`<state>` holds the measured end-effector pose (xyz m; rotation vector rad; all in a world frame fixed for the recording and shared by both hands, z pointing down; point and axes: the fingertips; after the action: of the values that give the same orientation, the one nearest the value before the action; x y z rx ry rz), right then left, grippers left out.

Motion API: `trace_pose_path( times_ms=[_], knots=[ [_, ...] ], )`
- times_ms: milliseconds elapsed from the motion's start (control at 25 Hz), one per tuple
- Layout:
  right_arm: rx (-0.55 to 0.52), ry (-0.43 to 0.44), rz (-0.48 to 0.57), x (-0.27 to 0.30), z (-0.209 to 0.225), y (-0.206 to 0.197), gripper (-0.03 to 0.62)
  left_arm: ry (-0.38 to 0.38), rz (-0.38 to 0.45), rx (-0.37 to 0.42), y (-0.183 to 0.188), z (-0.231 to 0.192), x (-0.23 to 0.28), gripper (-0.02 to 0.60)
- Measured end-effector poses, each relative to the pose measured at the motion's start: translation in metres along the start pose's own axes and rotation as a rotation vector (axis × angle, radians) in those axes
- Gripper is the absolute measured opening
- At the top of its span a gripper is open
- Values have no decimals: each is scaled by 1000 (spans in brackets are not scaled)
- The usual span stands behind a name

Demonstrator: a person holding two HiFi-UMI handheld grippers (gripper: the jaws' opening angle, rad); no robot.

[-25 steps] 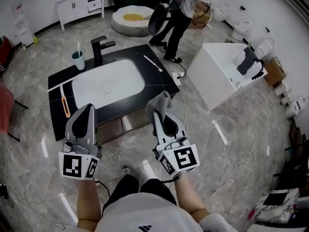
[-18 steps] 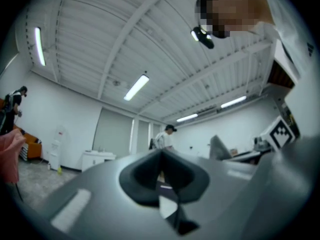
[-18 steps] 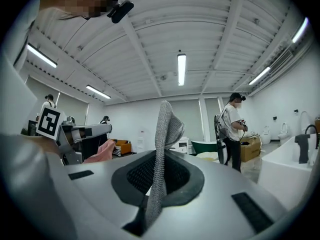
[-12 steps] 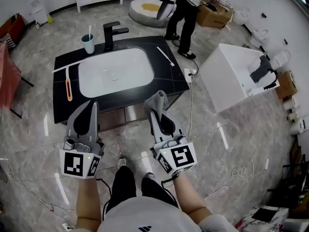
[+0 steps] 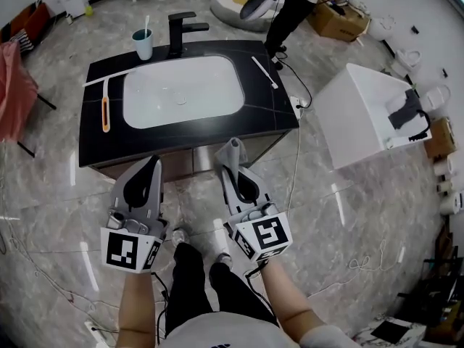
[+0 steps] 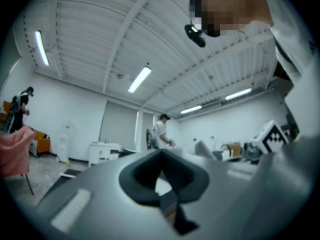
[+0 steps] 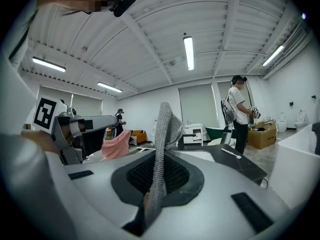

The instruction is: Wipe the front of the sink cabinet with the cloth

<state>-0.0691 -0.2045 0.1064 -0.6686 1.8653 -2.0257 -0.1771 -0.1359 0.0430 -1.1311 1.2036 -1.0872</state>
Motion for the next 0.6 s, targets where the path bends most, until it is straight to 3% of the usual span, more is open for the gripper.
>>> trace_pose_path(
  times_ms=[360, 600],
  knots=[
    [18, 48, -57, 36, -14, -70, 8, -27, -20, -13, -62, -7, 4, 5],
    [-15, 145, -82, 59, -24, -126, 8, -2, -27, 23, -114, -12, 7, 5]
  ],
)
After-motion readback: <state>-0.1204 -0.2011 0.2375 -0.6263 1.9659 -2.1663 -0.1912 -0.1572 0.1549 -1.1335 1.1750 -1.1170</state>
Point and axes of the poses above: the fingertips, and each gripper's own axes: x forward along the fingers, z to its right, y out of its top, and after that the axes turned 4 degrees about -y, right-handed
